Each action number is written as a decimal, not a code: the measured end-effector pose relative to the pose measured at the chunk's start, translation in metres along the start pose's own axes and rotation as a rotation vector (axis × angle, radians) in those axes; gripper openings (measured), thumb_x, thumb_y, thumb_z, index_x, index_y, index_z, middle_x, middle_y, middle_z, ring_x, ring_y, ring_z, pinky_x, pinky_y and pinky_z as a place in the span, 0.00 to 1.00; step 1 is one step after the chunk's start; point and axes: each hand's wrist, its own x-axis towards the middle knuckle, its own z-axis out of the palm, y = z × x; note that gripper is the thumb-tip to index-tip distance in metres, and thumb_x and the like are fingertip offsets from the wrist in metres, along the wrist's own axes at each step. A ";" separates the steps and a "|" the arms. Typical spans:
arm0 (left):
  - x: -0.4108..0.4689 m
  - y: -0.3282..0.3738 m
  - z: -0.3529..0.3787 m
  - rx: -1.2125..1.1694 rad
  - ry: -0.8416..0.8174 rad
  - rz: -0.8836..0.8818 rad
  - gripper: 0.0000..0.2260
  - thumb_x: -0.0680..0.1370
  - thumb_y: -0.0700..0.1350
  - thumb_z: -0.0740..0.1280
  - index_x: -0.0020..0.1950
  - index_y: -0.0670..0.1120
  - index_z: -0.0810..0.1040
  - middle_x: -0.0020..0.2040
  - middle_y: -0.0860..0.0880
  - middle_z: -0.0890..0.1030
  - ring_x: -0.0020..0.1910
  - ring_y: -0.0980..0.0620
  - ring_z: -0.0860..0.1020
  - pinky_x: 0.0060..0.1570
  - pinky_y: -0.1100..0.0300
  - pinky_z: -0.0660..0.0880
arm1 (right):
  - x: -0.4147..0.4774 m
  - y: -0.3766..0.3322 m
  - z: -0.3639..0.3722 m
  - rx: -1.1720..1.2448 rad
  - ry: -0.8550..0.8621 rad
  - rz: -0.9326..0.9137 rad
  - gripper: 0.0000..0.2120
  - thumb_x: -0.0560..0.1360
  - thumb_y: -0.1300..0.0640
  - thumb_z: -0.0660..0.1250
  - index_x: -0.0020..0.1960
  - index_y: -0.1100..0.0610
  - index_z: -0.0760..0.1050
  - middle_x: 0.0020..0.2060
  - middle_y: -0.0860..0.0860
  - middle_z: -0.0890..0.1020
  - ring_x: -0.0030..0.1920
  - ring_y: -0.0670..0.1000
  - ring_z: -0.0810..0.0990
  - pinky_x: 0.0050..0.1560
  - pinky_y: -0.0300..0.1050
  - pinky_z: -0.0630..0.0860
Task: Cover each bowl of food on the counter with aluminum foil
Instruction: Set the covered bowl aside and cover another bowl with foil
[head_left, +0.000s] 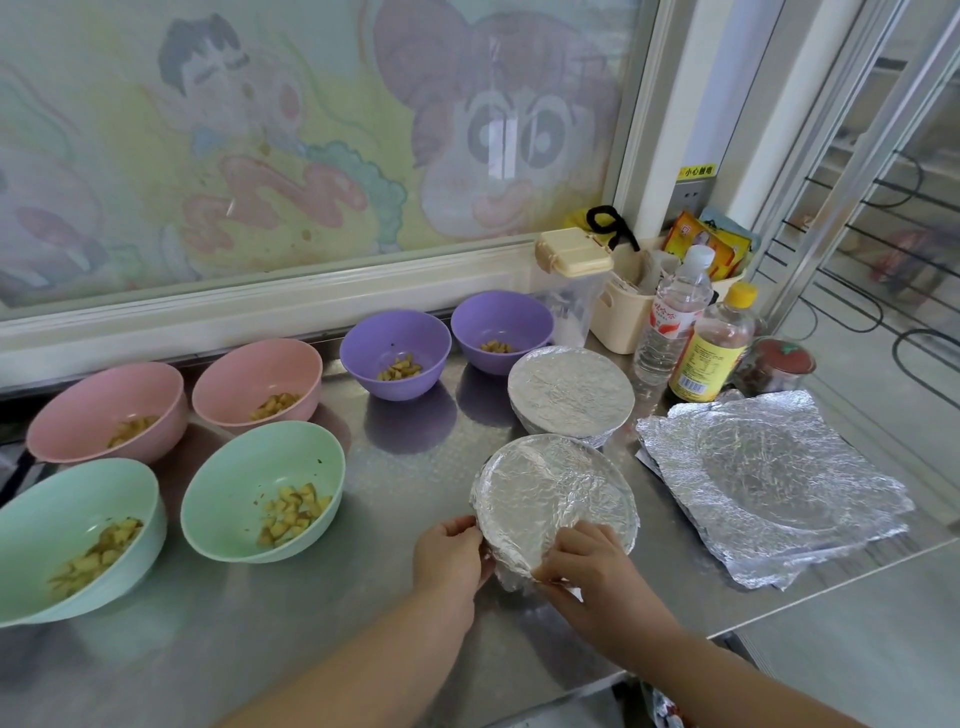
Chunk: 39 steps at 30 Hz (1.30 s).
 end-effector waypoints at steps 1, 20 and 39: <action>-0.001 0.001 0.001 -0.019 -0.001 -0.003 0.04 0.79 0.35 0.66 0.49 0.39 0.81 0.44 0.41 0.84 0.40 0.47 0.81 0.43 0.53 0.82 | 0.000 0.000 0.000 -0.003 -0.002 -0.005 0.06 0.74 0.48 0.68 0.39 0.46 0.76 0.37 0.40 0.71 0.42 0.44 0.69 0.46 0.42 0.69; -0.008 0.012 0.002 0.104 -0.047 0.007 0.08 0.77 0.34 0.67 0.55 0.39 0.79 0.48 0.39 0.84 0.40 0.47 0.82 0.31 0.60 0.79 | 0.008 -0.007 0.011 -0.188 0.018 -0.030 0.05 0.73 0.47 0.68 0.40 0.45 0.80 0.35 0.42 0.73 0.38 0.48 0.73 0.48 0.43 0.64; -0.017 0.010 0.002 0.083 -0.045 -0.017 0.09 0.76 0.34 0.67 0.56 0.38 0.78 0.49 0.39 0.84 0.39 0.48 0.82 0.29 0.61 0.78 | 0.008 -0.024 0.017 -0.302 0.147 0.038 0.08 0.73 0.50 0.69 0.36 0.48 0.79 0.33 0.43 0.72 0.39 0.49 0.71 0.49 0.43 0.60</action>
